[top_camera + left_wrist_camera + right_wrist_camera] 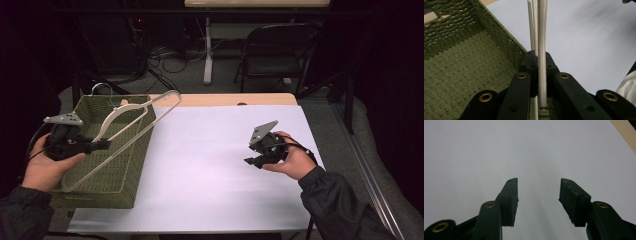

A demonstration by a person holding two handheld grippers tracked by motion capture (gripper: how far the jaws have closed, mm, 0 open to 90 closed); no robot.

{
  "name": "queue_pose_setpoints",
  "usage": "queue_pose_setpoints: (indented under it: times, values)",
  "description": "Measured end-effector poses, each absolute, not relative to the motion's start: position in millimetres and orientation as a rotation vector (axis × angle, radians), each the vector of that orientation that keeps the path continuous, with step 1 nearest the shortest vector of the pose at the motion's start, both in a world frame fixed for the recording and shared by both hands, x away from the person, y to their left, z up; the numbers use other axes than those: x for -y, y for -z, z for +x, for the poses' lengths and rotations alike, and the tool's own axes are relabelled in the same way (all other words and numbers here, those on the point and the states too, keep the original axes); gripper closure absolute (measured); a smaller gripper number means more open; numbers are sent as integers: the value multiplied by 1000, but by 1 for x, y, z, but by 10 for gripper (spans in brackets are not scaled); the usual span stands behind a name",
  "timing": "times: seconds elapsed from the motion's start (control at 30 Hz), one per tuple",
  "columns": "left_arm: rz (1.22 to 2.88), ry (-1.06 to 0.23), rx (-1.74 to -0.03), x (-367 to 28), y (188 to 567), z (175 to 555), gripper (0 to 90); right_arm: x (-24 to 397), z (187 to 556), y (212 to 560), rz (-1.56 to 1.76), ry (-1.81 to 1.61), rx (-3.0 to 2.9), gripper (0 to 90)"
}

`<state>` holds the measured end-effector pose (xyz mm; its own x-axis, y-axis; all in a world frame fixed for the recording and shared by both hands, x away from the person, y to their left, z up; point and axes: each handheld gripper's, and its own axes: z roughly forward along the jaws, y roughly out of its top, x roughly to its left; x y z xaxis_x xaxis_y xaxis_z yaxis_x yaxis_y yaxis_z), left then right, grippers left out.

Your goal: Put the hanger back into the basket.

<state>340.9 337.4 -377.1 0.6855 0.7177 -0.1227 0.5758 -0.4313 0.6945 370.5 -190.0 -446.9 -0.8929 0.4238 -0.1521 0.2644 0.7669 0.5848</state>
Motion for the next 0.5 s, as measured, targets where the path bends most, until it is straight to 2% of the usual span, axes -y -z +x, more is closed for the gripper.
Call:
queue_pose_setpoints:
  times: [0.5]
  values:
    - [2164, -271, -997, -372, 376, 356, 872, 190, 371, 450, 547, -808, -2688, 487]
